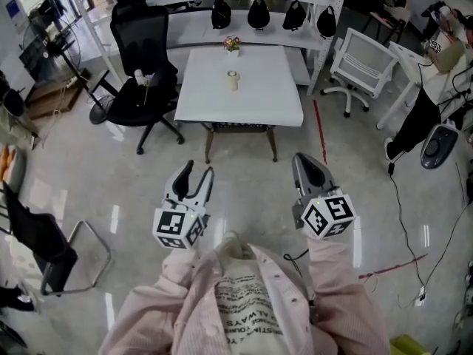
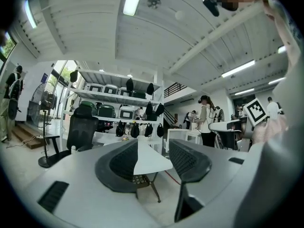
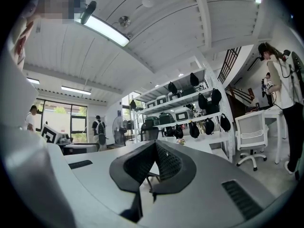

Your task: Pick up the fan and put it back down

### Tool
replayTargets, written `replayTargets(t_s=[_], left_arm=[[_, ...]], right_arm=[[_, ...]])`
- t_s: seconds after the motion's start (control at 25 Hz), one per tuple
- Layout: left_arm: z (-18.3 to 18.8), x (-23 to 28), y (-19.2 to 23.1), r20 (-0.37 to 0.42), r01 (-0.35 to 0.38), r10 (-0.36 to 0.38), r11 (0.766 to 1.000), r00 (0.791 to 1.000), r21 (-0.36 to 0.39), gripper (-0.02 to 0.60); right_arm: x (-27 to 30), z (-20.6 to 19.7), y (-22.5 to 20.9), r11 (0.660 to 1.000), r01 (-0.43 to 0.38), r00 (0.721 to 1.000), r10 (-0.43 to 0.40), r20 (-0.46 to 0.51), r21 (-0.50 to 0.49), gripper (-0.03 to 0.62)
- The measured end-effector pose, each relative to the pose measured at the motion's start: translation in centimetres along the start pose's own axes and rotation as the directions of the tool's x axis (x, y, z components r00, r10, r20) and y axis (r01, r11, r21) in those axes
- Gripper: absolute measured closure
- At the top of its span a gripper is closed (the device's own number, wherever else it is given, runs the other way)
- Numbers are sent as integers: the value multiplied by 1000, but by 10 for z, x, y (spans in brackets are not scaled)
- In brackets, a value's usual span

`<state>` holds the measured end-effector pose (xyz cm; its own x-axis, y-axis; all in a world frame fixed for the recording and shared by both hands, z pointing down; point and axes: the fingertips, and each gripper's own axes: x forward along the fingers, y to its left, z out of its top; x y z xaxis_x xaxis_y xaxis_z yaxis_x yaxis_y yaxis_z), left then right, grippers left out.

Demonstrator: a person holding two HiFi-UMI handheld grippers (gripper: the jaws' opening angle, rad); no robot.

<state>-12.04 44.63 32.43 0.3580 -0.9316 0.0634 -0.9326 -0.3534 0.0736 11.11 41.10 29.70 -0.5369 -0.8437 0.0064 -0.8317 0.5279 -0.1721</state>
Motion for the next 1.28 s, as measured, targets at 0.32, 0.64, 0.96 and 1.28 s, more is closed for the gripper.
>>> replayTargets(t_s=[0.32, 0.64, 0.96, 1.28], left_arm=[[-10, 23, 11, -23, -21, 20, 1000, 1000, -15, 331], [-24, 68, 37, -46, -29, 28, 999, 999, -34, 331], [-26, 144, 73, -63, -18, 15, 999, 998, -38, 331], [-24, 226, 112, -90, 8, -12, 999, 996, -47, 331]], right_arm=[[22, -7, -19, 1000, -6, 1000, 6, -10, 11, 595], [70, -16, -40, 1000, -31, 999, 31, -30, 0, 595], [141, -28, -81, 1000, -12, 998, 13, -62, 29, 595], [217, -33, -123, 999, 31, 996, -27, -89, 45, 595]])
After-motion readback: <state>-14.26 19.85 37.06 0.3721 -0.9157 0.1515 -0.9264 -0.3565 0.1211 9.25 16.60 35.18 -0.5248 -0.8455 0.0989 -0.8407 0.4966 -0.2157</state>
